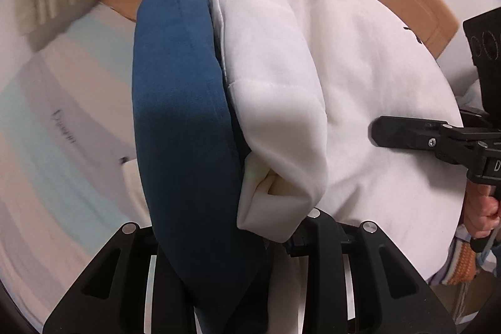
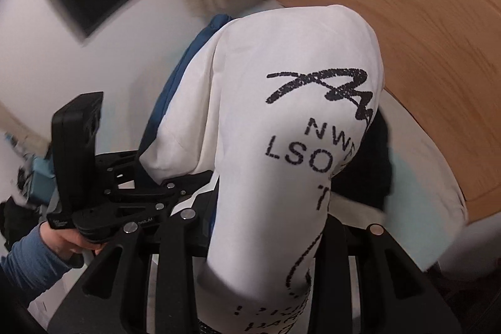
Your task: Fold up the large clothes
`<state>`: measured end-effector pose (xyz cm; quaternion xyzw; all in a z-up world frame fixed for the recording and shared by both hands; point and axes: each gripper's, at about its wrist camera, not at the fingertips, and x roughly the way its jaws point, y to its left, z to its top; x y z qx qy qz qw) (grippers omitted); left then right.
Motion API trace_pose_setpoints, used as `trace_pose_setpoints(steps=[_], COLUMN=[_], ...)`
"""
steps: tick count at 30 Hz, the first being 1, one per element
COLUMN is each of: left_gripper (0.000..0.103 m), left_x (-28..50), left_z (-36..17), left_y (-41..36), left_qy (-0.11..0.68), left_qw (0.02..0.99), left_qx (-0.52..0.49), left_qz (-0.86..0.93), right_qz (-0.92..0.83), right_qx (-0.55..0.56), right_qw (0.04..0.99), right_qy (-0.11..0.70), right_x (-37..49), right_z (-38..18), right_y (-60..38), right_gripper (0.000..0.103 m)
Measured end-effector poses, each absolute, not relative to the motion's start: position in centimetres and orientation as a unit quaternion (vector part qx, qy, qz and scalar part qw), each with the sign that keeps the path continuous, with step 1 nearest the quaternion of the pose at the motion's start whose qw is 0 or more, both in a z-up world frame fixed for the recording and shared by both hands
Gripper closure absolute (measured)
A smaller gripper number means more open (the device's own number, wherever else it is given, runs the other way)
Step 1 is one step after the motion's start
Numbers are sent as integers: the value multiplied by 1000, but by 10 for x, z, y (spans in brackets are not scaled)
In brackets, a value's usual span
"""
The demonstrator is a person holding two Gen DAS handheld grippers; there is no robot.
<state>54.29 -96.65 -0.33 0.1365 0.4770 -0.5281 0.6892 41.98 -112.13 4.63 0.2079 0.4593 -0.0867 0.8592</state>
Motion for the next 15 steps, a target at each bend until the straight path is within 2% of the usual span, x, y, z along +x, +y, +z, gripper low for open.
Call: trace_pose_setpoints(steps=[3, 7, 15], left_gripper=[74, 73, 67], left_x=[546, 552, 562], left_z=[-44, -94, -150], left_y=[-1010, -1029, -1052], left_qy=[498, 511, 533], left_qw=[683, 680, 671], left_qx=[140, 166, 171], left_qz=[-515, -499, -486], right_qz=[-106, -121, -121], right_qx=[230, 243, 244], right_qw=[846, 832, 832], right_qy=[469, 485, 484], right_x=[429, 441, 455], right_z=[7, -54, -105], right_y=[-1150, -1183, -1214], right_gripper=[72, 71, 69])
